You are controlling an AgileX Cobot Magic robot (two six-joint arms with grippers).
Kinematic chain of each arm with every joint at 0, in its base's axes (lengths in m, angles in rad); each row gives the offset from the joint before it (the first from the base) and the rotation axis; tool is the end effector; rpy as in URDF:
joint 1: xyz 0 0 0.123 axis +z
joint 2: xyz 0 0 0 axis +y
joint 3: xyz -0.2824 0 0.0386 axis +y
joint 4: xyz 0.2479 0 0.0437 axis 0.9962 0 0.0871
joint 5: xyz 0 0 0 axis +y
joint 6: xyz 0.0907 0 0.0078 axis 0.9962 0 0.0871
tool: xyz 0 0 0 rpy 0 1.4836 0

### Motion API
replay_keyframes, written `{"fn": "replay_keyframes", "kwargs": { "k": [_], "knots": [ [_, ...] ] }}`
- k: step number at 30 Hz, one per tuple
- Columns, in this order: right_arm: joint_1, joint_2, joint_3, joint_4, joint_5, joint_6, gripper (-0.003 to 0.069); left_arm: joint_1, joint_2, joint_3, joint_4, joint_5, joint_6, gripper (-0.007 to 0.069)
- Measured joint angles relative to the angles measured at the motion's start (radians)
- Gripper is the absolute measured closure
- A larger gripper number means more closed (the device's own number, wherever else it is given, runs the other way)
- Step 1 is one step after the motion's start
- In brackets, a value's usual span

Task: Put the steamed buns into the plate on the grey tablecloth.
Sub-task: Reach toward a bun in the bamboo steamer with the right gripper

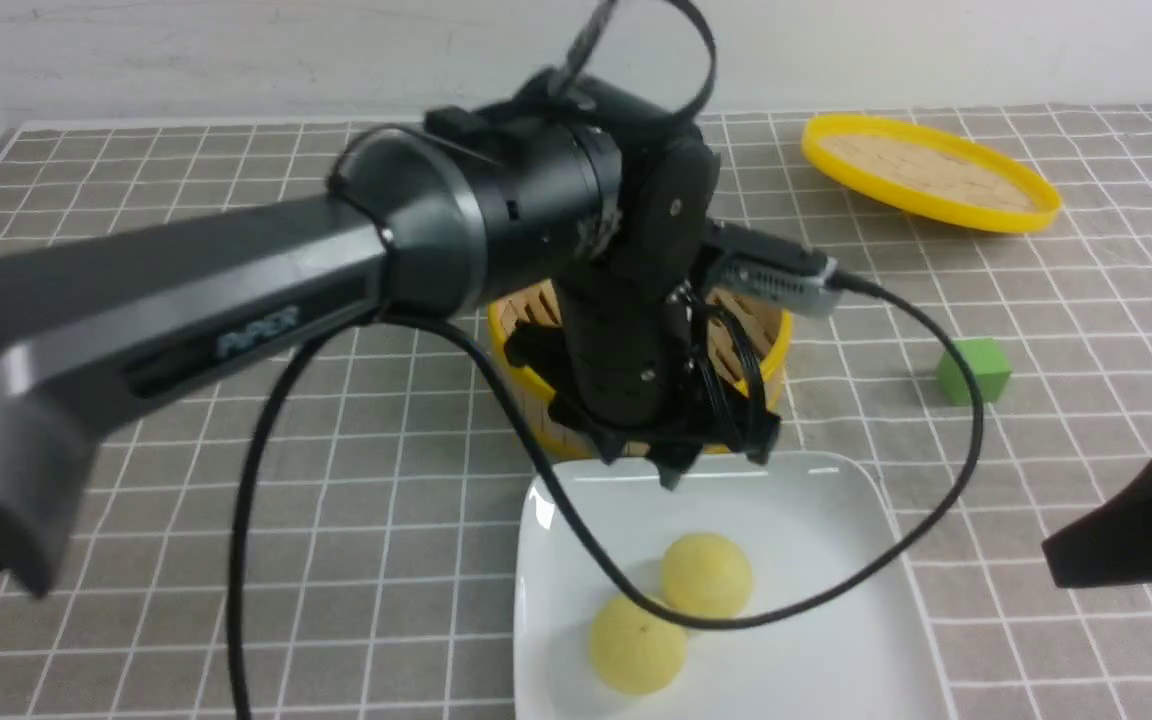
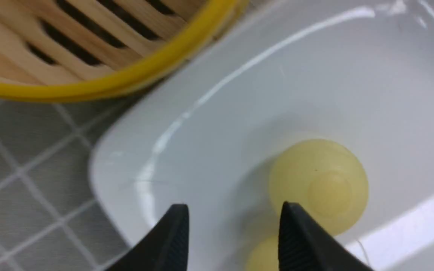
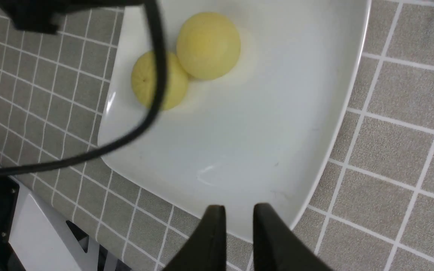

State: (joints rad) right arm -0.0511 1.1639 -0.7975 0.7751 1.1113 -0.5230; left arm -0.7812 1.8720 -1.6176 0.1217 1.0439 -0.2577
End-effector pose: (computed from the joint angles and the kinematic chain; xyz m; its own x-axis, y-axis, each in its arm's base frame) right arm 0.1961 0.0472 0.2824 -0.9217 -0.0409 -0.3858 -0.2670 0.7885 0.5540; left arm 0.2933 -0.2774 0.2765 -0.7825 0.5028 -0.3673 0.5314 0.8467 0.0270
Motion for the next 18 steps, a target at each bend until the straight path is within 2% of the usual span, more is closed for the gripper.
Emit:
{"fn": "replay_keyframes", "kwargs": {
  "k": [4, 5, 6, 7, 8, 9, 10, 12, 14, 18],
  "knots": [
    [0.000, 0.000, 0.000, 0.003, 0.001, 0.000, 0.0541, 0.003, -0.106, 0.000, 0.200, 0.065, -0.064, 0.0368],
    [0.000, 0.000, 0.000, 0.003, 0.001, 0.000, 0.0555, 0.012, -0.133, 0.000, 0.255, 0.107, -0.080, 0.0429],
    [0.000, 0.000, -0.001, 0.001, 0.000, 0.000, 0.0592, 0.041, -0.166, 0.000, 0.318, 0.153, -0.094, 0.0522],
    [0.000, 0.001, -0.005, -0.004, 0.000, 0.000, 0.0619, 0.069, -0.189, 0.000, 0.342, 0.168, -0.096, 0.0574],
    [0.000, 0.001, -0.007, -0.005, 0.000, 0.000, 0.0619, 0.076, -0.192, 0.000, 0.344, 0.171, -0.096, 0.0574],
    [0.000, 0.002, -0.018, -0.008, 0.000, 0.004, 0.0655, 0.120, -0.210, 0.000, 0.343, 0.178, -0.091, 0.0604],
    [0.000, 0.004, -0.029, -0.009, 0.001, 0.016, 0.0662, 0.182, -0.226, 0.002, 0.318, 0.183, -0.076, 0.0613],
    [0.000, 0.008, -0.051, -0.010, 0.003, 0.035, 0.0663, 0.241, -0.236, 0.006, 0.283, 0.186, -0.051, 0.0613],
    [0.016, 0.026, -0.098, -0.029, -0.003, 0.075, 0.0660, 0.365, -0.261, 0.032, 0.151, 0.189, 0.018, 0.0613],
    [0.130, 0.118, -0.217, -0.091, -0.034, 0.150, 0.0659, 0.553, -0.290, 0.115, -0.047, 0.192, 0.126, 0.0613]
  ]
}}
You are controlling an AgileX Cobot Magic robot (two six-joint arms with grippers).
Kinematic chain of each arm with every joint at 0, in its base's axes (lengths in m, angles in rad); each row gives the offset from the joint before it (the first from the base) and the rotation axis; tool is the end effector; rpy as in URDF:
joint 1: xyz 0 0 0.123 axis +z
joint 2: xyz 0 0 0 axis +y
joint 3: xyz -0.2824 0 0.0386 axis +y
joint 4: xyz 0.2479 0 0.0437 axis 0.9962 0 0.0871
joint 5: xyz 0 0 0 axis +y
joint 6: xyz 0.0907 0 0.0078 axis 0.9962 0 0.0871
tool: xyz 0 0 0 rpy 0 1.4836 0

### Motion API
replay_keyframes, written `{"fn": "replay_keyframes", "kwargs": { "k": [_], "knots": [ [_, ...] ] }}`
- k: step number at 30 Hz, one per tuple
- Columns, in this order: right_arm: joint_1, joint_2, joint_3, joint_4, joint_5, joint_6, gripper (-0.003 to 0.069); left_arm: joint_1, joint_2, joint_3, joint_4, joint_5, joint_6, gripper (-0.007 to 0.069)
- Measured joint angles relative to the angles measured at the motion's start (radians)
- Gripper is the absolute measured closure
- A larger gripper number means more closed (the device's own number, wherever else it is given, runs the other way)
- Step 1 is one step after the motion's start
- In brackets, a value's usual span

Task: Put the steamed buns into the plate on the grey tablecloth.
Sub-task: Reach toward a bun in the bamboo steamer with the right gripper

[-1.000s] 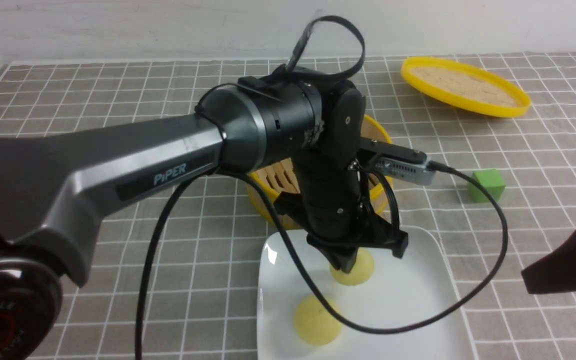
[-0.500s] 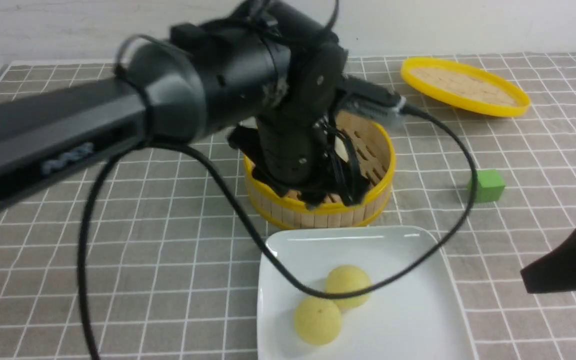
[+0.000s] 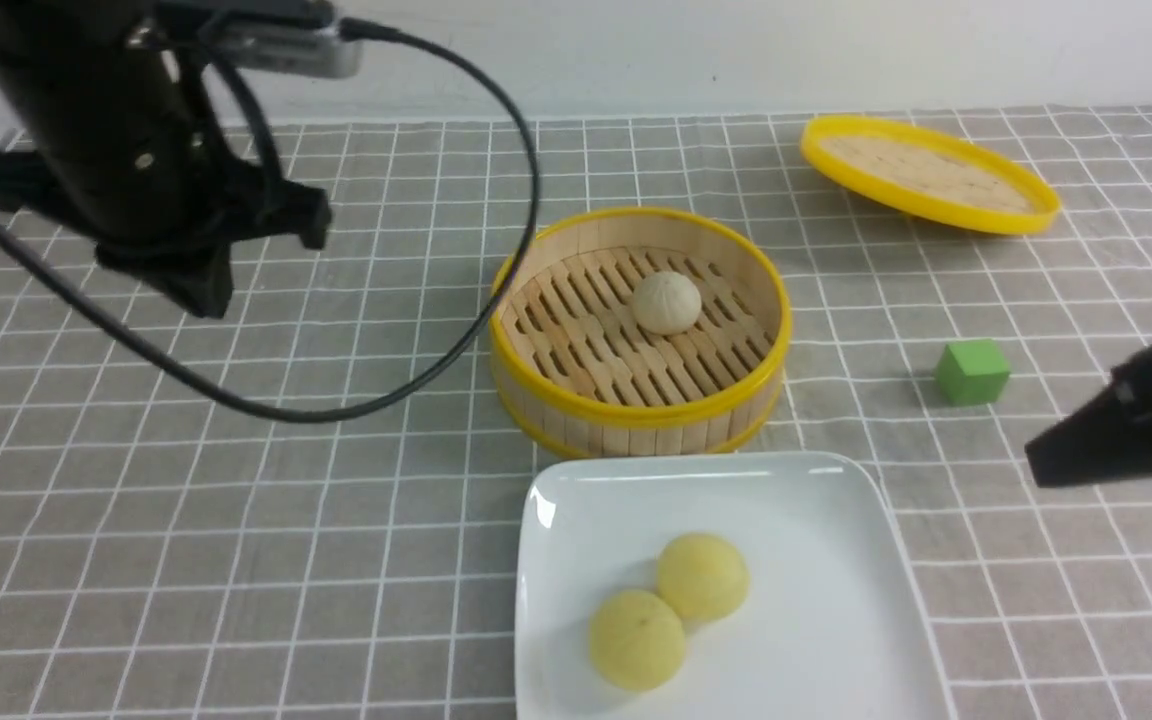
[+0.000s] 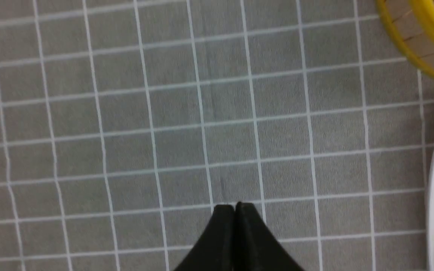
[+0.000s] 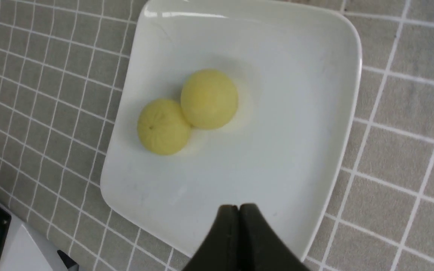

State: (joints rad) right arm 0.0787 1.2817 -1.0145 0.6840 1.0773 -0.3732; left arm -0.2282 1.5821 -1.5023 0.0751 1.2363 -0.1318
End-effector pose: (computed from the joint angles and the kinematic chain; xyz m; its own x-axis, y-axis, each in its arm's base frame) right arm 0.2336 0.0693 0.3125 -0.9061 -0.0753 -0.4162 -0.2991 0.8098 0.5047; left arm 0.3159 -0.0667 0.3432 -0.9338 0.1074 -0.3413 0.1032 0.9942 0.0304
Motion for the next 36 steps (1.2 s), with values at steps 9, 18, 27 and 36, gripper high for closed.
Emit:
{"fn": "replay_keyframes", "kwargs": {
  "k": [9, 18, 27, 36],
  "knots": [
    [0.258, 0.353, -0.340, -0.254, -0.077, 0.174, 0.0619, 0.160, -0.044, 0.152, -0.115, -0.001, 0.104, 0.0613],
    [0.334, 0.765, -0.810, -0.446, -0.130, 0.289, 0.0382, 0.164, -0.045, 0.207, -0.142, -0.042, 0.112, 0.0613],
    [0.338, 0.986, -1.013, -0.446, -0.279, 0.305, 0.0237, 0.164, -0.045, 0.207, -0.154, -0.073, 0.132, 0.0612],
    [0.338, 1.020, -1.020, -0.458, -0.275, 0.307, 0.0495, 0.164, -0.045, 0.207, -0.154, -0.091, 0.132, 0.0612]
  ]
}}
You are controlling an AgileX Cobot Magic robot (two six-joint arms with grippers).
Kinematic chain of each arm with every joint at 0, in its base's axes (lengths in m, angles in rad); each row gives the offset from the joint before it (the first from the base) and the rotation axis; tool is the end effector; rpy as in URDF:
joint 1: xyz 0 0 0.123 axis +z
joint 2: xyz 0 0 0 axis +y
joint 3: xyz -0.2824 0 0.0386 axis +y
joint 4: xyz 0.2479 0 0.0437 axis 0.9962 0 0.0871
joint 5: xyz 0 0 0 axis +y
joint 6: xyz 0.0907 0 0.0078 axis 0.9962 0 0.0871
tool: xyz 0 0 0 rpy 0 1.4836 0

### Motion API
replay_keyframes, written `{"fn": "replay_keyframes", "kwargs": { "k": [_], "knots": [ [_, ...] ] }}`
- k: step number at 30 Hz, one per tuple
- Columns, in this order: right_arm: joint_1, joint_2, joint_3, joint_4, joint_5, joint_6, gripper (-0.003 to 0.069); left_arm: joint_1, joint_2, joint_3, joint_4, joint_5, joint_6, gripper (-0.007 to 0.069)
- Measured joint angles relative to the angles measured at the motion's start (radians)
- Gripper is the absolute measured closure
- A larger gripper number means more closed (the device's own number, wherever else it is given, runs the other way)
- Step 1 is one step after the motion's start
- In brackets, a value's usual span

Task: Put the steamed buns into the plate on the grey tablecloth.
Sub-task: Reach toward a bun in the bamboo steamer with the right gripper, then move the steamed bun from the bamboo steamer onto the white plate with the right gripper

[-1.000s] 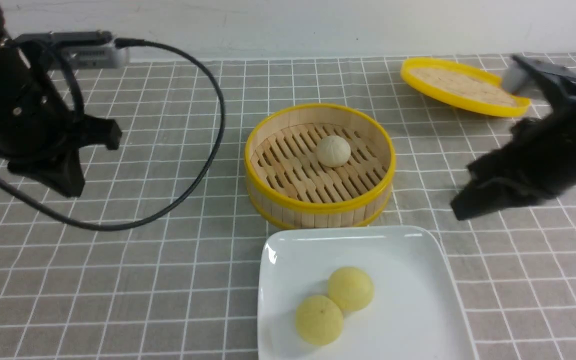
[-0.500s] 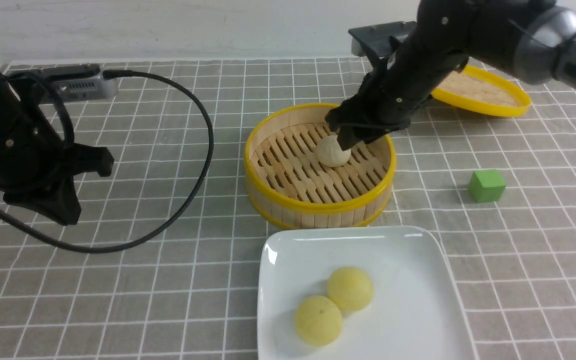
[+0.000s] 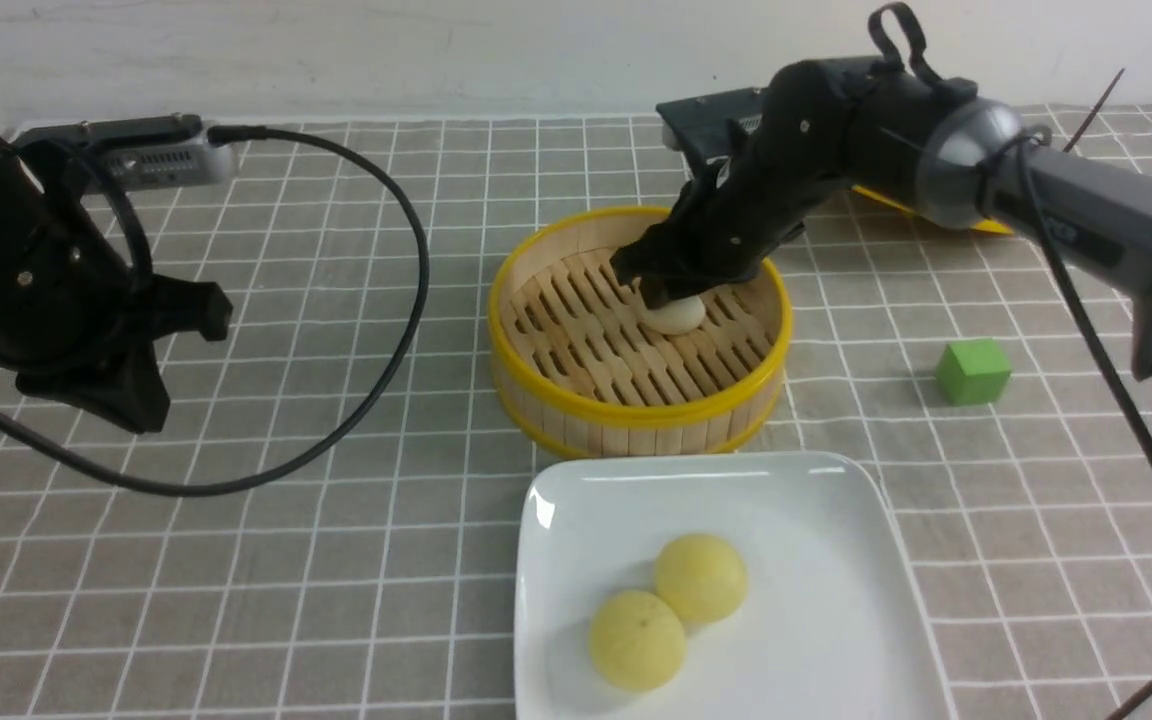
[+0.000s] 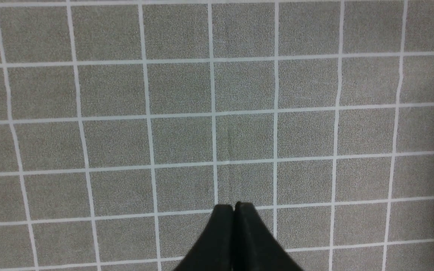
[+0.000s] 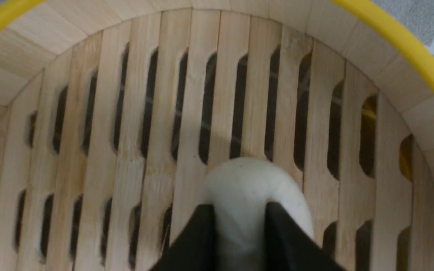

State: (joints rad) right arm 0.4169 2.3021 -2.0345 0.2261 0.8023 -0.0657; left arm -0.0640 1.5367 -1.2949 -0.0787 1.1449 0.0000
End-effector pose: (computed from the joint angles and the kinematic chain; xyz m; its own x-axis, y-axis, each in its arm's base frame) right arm 0.4683 0.2235 0.2098 -0.7957 -0.2523 -0.5507 -0.4110 0.8927 0.1848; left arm 0.3034 -0.0260 0.3021 -0.9633 0.0292 -0.2667 0.0517 0.9956 -0.0777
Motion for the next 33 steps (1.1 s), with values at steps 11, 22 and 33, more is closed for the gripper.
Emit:
{"fn": "replay_keyframes", "kwargs": {
  "k": [11, 22, 33],
  "knots": [
    [0.000, -0.277, -0.148, 0.000, 0.402, 0.001, 0.0634, 0.000, 0.000, 0.000, 0.003, -0.003, 0.000, 0.0608],
    [0.000, -0.725, 0.217, 0.039, 0.451, 0.086, 0.0634, 0.000, 0.000, 0.000, 0.000, -0.004, 0.000, 0.0606],
    [0.121, -0.747, 0.869, 0.147, 0.320, 0.104, 0.0604, 0.000, 0.000, 0.000, 0.000, -0.035, 0.000, 0.0601]
  ]
}}
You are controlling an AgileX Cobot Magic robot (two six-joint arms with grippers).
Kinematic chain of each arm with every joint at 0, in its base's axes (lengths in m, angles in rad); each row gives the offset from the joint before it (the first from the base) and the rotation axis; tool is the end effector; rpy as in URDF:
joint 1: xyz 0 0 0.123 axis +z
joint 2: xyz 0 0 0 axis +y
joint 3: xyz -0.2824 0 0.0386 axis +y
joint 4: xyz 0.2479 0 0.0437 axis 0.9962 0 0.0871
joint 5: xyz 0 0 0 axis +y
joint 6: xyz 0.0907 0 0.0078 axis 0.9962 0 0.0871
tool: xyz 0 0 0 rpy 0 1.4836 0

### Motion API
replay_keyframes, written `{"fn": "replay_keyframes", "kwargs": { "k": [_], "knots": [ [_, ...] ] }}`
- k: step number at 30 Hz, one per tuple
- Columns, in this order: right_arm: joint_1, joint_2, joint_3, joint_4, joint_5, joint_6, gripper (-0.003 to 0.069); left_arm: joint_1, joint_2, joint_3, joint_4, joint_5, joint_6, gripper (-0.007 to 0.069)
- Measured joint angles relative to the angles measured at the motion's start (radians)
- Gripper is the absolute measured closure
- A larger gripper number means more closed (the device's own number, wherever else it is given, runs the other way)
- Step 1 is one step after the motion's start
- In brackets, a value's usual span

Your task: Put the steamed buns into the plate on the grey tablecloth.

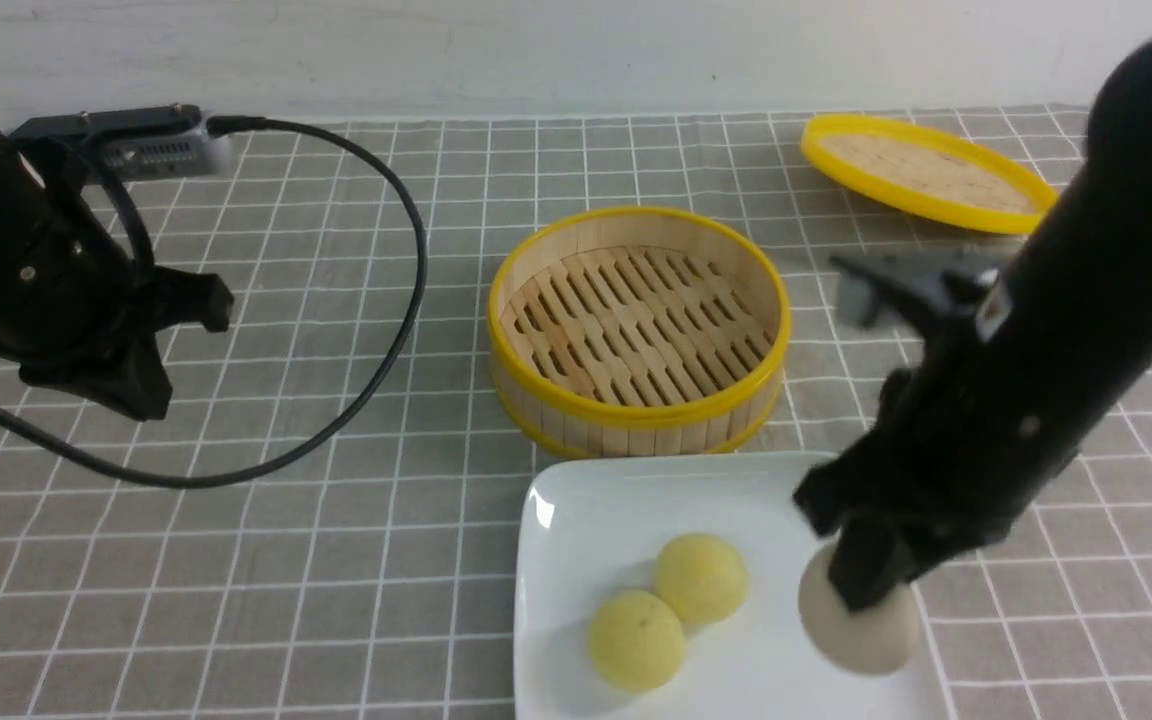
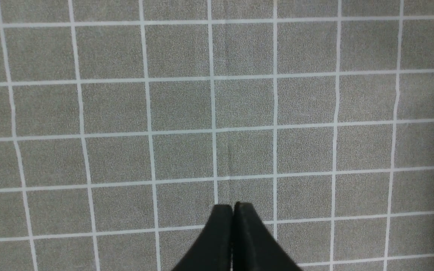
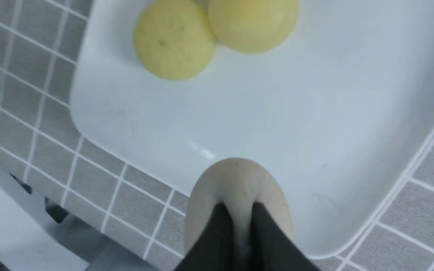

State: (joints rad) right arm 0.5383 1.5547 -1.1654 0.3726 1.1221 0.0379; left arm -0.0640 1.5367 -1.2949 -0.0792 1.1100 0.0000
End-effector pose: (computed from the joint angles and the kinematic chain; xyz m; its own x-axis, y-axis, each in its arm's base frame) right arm 0.2378 0.1768 0.2676 -0.9366 -0.3344 -0.1044 -0.3493 0.8685 0.3518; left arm 0.3064 -0.0261 0.3030 -0.9536 0.0259 -0.3001 0.0516 0.9956 -0.0782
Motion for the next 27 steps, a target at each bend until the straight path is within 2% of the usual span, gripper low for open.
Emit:
{"fn": "replay_keyframes", "kwargs": {
  "k": [4, 8, 9, 10, 12, 15, 19, 23, 24, 27],
  "knots": [
    [0.028, 0.074, 0.042, -0.038, -0.079, 0.002, 0.0550, 0.000, 0.000, 0.000, -0.001, -0.006, 0.000, 0.0594],
    [0.033, 0.141, 0.044, -0.062, -0.134, 0.009, 0.0419, 0.000, 0.000, 0.000, -0.001, -0.008, 0.000, 0.0590],
    [0.033, 0.142, 0.044, -0.062, -0.134, 0.009, 0.0412, 0.000, 0.000, 0.000, -0.001, -0.008, 0.000, 0.0590],
    [0.035, 0.150, 0.044, -0.064, -0.134, 0.012, 0.0361, 0.000, 0.000, 0.000, -0.002, -0.008, 0.000, 0.0589],
    [0.036, 0.150, 0.043, -0.065, -0.118, 0.012, 0.0312, 0.000, 0.000, 0.000, -0.002, -0.010, 0.000, 0.0587],
    [0.036, 0.146, 0.020, -0.086, -0.055, 0.009, 0.0288, 0.000, 0.000, 0.000, -0.002, -0.010, 0.000, 0.0585],
    [0.036, 0.111, -0.027, -0.135, 0.029, 0.005, 0.0326, 0.000, 0.000, 0.000, -0.003, -0.014, 0.000, 0.0580],
    [0.036, 0.005, -0.088, -0.230, 0.083, 0.005, 0.0479, 0.000, 0.000, 0.000, -0.006, -0.014, 0.000, 0.0577],
    [0.036, -0.008, -0.091, -0.233, 0.085, 0.005, 0.0495, 0.000, 0.000, 0.000, -0.006, -0.014, 0.000, 0.0577],
    [0.036, -0.152, -0.088, -0.278, 0.093, 0.025, 0.0622, 0.000, 0.000, 0.000, -0.007, -0.015, 0.000, 0.0575]
  ]
}}
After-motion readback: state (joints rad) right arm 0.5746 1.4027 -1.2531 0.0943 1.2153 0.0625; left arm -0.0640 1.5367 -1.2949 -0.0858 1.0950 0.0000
